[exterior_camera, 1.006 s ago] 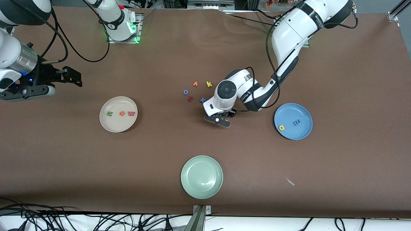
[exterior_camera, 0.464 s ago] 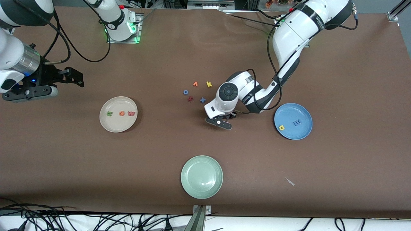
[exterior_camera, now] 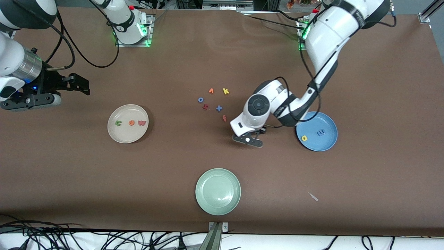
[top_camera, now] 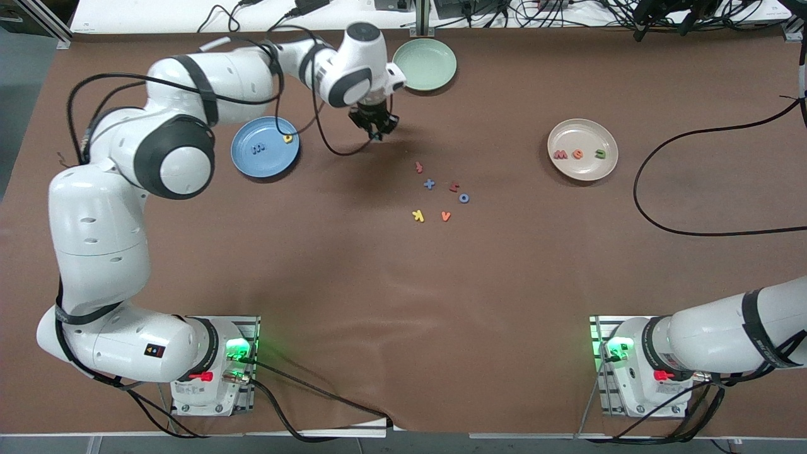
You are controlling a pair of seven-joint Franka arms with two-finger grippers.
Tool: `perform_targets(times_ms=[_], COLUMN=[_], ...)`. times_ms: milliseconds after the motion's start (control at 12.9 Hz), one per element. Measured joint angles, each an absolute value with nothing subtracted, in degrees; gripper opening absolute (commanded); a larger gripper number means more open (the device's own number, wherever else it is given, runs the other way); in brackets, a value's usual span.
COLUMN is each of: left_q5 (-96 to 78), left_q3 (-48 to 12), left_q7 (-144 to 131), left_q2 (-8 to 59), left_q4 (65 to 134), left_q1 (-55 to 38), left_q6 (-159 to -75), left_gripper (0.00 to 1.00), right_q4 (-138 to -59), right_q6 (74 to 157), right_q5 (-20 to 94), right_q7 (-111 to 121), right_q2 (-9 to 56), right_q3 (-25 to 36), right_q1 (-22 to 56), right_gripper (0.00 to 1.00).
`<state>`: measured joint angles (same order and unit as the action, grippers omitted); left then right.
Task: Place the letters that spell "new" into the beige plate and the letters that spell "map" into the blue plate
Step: 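Carry the teal b to the blue plate and open the left gripper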
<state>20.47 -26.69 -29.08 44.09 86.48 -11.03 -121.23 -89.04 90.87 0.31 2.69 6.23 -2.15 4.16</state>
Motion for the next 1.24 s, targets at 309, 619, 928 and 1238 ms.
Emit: perform_targets(times_ms=[309, 619, 928, 1238], left_q5=[20.5, 20.5, 20.5, 20.0], left_q3=[-26.7, -26.5, -27.5, -29.4], left_q7=[-14.3, 3.0, 4.8, 3.1], left_q2=[37.8, 37.0, 34.9, 29.0], left_q4=[86.8, 93.6, 107.4, 106.7], left_q1=[-2.1, 10.0, 15.5, 16.6], left_q6=[-109.9, -109.3, -123.0, -120.3], left_gripper=[0.04, 0.15, 1.00, 1.00], right_q4=[-87.1, -86.5, -85.5, -85.2], right_q6=[91.0, 92.6, 93.2, 93.5], right_q5=[0.3, 0.3, 0.3, 0.3], right_q7=[2.7, 2.7, 2.6, 2.7], right_q2=[7.3, 8.9, 9.5, 11.6], right_q3=[-1.5, -1.3, -1.3, -1.3], right_q1=[3.6, 3.3, 3.3, 3.3], right_gripper=[1.00, 1.00, 1.00, 1.00])
